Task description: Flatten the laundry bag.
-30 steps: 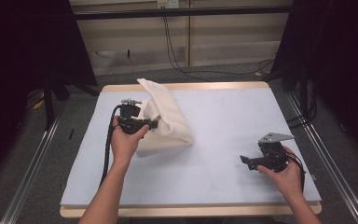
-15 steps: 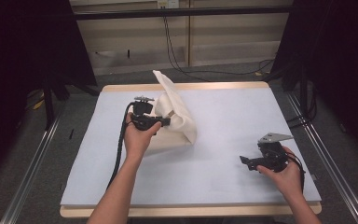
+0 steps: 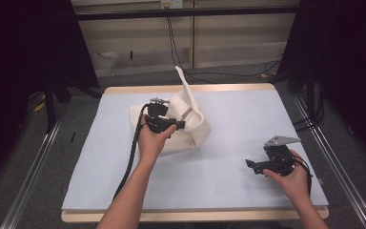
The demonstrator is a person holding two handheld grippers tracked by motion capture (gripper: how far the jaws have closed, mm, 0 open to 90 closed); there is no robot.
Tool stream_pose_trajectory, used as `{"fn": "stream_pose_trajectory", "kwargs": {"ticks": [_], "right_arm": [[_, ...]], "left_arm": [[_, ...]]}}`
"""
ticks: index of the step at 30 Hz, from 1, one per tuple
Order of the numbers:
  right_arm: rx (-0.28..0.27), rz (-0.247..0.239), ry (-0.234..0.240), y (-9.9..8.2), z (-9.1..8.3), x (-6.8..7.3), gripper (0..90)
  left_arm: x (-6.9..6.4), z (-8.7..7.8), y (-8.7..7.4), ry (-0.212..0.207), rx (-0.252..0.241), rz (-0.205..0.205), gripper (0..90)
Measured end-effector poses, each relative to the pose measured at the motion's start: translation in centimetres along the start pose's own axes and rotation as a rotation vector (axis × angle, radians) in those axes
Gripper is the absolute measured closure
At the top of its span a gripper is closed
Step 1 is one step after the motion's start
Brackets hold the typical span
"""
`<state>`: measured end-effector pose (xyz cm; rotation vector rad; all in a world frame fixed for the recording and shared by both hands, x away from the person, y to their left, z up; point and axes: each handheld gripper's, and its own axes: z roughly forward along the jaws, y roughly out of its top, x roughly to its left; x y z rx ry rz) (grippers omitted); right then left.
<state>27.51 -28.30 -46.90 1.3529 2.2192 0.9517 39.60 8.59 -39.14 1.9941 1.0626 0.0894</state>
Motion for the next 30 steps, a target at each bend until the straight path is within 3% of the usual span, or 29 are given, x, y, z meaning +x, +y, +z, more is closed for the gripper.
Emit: {"fn": "stream_pose_trajectory", "kwargs": {"ticks": [15, 20, 30], "right_arm": [[0.000, 0.000, -0.001, 0.02, 0.04, 0.15, 8.7], [0.000, -0.012, 0.004, 0.01, 0.07, 0.12, 8.7], [0.006, -0.002, 0.001, 0.03, 0.03, 0.28, 8.7]], "left_arm": [[-0.76, 0.52, 0.05, -0.021, -0.001, 0.013, 57.7], [-0.97, 0.63, 0.08, -0.007, -0.021, -0.004, 49.0], [-0.46, 0.04, 0.03, 0.010, 0.008, 0.005, 38.5]]}}
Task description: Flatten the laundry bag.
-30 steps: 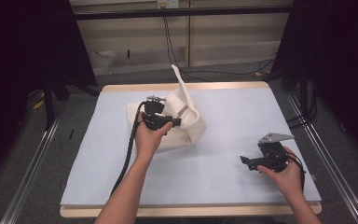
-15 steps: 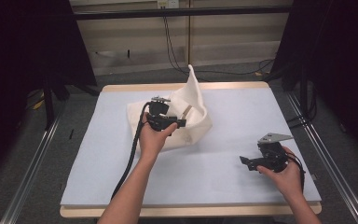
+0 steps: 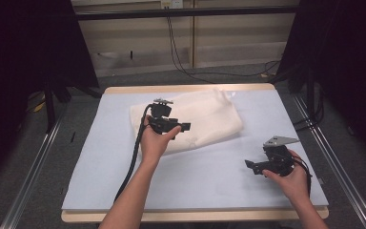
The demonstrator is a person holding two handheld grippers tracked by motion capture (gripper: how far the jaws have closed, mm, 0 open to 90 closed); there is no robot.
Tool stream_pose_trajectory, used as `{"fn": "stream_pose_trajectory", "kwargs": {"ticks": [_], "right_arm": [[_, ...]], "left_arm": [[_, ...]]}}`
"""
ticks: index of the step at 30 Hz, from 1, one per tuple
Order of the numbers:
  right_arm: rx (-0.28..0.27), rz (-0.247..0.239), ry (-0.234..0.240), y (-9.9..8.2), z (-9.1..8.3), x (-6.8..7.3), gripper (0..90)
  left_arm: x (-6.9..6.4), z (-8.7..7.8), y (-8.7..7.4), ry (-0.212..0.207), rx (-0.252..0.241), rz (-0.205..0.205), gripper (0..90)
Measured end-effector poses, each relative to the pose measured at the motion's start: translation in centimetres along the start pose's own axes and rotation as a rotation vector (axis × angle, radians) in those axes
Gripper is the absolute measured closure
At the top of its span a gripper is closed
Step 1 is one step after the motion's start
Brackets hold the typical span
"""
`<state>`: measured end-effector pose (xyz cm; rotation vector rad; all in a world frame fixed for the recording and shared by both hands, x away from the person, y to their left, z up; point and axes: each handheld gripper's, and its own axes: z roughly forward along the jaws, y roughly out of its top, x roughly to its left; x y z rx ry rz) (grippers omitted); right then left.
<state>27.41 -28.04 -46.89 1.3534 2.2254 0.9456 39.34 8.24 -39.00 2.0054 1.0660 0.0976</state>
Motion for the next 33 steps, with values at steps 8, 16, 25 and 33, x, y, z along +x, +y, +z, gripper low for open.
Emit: {"fn": "stream_pose_trajectory", "kwargs": {"ticks": [8, 16, 25, 33], "right_arm": [[0.001, -0.002, 0.001, 0.0, 0.0, 0.1, 8.7], [-0.003, 0.003, -0.004, 0.0, -0.1, 0.1, 8.7], [-0.001, -0.016, 0.000, 0.0, 0.1, 0.0, 8.7], [-0.003, -0.014, 0.000, 0.0, 0.1, 0.1, 8.7]], "left_arm": [[1.7, -1.1, -0.4, 0.051, 0.033, 0.001, 35.5], [4.7, -2.8, -1.1, 0.137, 0.050, -0.010, 34.1], [8.3, -3.7, -2.5, 0.226, 0.047, -0.049, 32.5], [10.4, -3.8, -2.7, 0.285, 0.037, -0.097, 33.4]]}}
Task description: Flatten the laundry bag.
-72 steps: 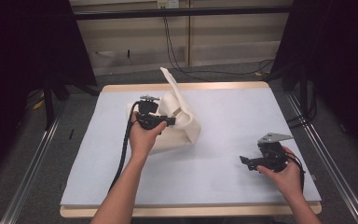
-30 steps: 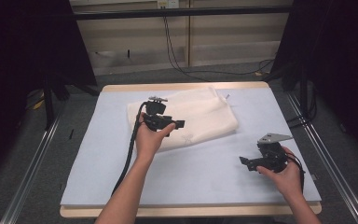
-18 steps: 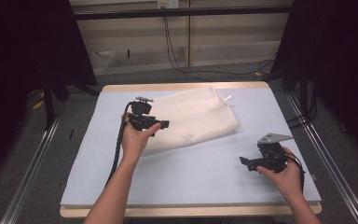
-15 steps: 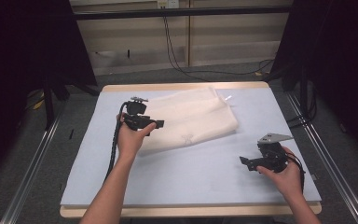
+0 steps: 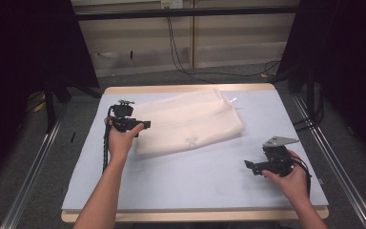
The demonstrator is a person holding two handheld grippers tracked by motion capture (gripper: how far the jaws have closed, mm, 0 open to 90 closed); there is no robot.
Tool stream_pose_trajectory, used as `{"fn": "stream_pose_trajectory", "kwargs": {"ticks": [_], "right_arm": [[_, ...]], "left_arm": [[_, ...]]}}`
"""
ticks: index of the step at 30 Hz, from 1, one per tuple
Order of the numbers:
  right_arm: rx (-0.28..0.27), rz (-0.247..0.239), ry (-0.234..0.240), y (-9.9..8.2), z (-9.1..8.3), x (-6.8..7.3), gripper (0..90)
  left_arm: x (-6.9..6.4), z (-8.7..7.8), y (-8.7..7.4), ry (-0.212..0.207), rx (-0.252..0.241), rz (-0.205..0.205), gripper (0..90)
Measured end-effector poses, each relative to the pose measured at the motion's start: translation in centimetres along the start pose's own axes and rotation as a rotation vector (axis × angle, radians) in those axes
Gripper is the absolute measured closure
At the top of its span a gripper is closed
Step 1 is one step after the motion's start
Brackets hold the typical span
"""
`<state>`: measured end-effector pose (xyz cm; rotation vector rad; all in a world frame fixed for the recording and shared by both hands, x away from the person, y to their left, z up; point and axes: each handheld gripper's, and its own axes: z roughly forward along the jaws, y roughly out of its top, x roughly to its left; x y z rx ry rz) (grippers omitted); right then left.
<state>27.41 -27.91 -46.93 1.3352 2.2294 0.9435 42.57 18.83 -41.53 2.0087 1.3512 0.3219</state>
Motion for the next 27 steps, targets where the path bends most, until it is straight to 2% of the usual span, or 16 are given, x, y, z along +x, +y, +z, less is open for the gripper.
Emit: {"fn": "stream_pose_trajectory", "kwargs": {"ticks": [2, 5, 6, 9, 10, 11, 14, 16, 17, 18, 19, 22, 24, 27], "right_arm": [[-0.001, 0.001, 0.000, 0.0, 0.0, 0.0, 8.7], [-0.004, 0.002, 0.000, 0.0, 0.0, 0.0, 8.7], [-0.004, 0.003, 0.003, 0.0, -0.1, 0.0, 8.7], [-0.004, 0.000, 0.003, 0.0, -0.1, 0.0, 8.7], [-0.006, -0.003, 0.002, 0.0, 0.0, -0.1, 8.7], [-0.005, -0.001, 0.004, 0.0, 0.0, 0.0, 8.7], [-0.006, -0.001, 0.006, 0.0, 0.0, 0.0, 8.7], [-0.001, 0.005, 0.006, 0.0, 0.0, 0.0, 8.7], [-0.001, 0.006, 0.005, 0.0, 0.0, 0.0, 8.8], [0.000, 0.010, 0.003, 0.0, 0.0, 0.1, 8.8], [0.000, 0.007, 0.002, 0.0, -0.1, 0.1, 8.8], [-0.001, 0.005, 0.005, 0.1, 0.0, 0.0, 8.8], [0.003, 0.005, 0.009, 0.1, 0.0, 0.0, 8.8], [0.004, 0.009, 0.006, 0.1, 0.1, 0.2, 8.8]], "left_arm": [[0.5, 0.3, -0.1, -0.005, 0.003, -0.028, 33.7], [1.1, 0.9, -0.2, 0.023, 0.024, -0.010, 34.7], [1.3, 1.2, -0.3, 0.019, 0.028, -0.038, 34.9], [1.9, 1.5, -0.4, 0.022, 0.042, -0.060, 37.4], [2.0, 1.6, -0.4, 0.005, 0.028, -0.091, 38.0], [2.1, 1.7, -0.5, -0.012, 0.030, -0.103, 39.0], [2.5, 2.0, -0.8, -0.031, 0.036, -0.158, 39.8], [2.5, 2.1, -1.0, -0.028, 0.028, -0.169, 44.5], [2.6, 2.1, -1.2, -0.039, 0.011, -0.199, 47.1], [2.8, 2.1, -1.4, -0.049, 0.009, -0.222, 54.7], [2.8, 2.2, -1.5, -0.052, 0.015, -0.229, 57.5], [2.9, 2.2, -1.7, -0.041, 0.026, -0.216, 65.7], [2.8, 1.7, -1.5, -0.061, 0.010, -0.210, 76.6], [2.2, 1.2, -1.2, -0.084, 0.002, -0.176, 83.8]]}}
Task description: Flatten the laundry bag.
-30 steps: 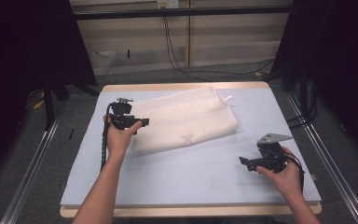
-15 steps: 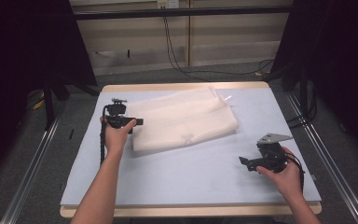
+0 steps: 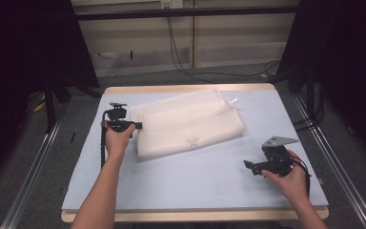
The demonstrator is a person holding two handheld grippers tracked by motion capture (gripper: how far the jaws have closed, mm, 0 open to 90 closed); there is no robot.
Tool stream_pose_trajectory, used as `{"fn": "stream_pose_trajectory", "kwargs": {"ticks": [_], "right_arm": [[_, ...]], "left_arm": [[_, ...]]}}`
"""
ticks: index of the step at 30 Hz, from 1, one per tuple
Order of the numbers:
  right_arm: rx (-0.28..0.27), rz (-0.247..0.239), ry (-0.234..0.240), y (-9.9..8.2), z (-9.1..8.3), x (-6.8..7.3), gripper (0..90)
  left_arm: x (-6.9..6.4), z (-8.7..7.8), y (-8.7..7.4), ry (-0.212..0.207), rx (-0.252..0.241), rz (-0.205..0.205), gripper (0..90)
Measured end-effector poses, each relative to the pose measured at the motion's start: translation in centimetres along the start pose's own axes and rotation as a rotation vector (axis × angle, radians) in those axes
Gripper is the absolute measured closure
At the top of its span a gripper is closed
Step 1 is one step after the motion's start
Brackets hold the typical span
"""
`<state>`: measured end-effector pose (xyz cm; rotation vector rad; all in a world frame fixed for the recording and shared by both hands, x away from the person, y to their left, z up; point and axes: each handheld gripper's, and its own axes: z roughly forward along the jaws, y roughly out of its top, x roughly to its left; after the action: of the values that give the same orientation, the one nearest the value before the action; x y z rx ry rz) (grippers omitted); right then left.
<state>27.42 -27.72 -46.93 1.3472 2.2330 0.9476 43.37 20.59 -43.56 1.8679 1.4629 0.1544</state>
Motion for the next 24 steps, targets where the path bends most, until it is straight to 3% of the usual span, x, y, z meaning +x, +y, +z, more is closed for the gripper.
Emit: {"fn": "stream_pose_trajectory", "kwargs": {"ticks": [5, 6, 9, 20, 24], "right_arm": [[-0.007, -0.009, 0.002, 0.0, 0.0, 0.0, 8.8], [-0.007, -0.014, 0.007, 0.0, 0.0, 0.0, 8.8], [-0.006, -0.008, 0.012, 0.1, 0.0, 0.1, 8.8], [0.002, -0.007, 0.004, 0.1, 0.1, 0.3, 8.8], [-0.006, -0.014, 0.008, 0.2, 0.1, 0.4, 8.8]], "left_arm": [[-1.5, -0.5, 0.0, -0.062, 0.010, 0.051, 86.3], [-1.9, -0.4, -0.1, -0.067, -0.008, 0.039, 86.6], [-2.7, -1.0, -0.3, -0.079, 0.012, 0.109, 87.0], [-6.1, -2.1, -1.6, -0.152, 0.000, 0.246, 87.4], [-6.7, -1.9, -2.8, -0.186, 0.004, 0.246, 87.5]]}}
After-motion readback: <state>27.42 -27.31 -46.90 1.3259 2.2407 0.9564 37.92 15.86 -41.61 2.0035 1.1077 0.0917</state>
